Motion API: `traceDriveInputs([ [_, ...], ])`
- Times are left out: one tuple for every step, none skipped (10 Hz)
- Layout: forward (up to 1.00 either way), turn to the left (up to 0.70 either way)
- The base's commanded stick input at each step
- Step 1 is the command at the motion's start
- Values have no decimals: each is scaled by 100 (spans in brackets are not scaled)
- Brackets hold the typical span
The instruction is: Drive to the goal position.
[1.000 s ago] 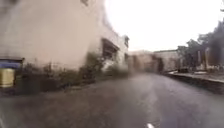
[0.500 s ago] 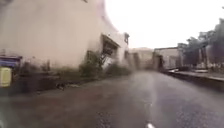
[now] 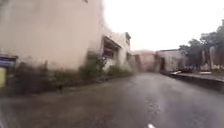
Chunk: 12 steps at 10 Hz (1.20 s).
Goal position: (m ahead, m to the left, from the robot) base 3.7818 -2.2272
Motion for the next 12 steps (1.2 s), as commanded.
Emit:
traceDriveInputs([
  [50,8],
  [50,8],
  [50,8],
  [50,8],
  [50,8],
  [50,8],
  [50,8],
  [50,8],
  [50,8],
  [50,8],
  [50,8],
  [50,8],
])
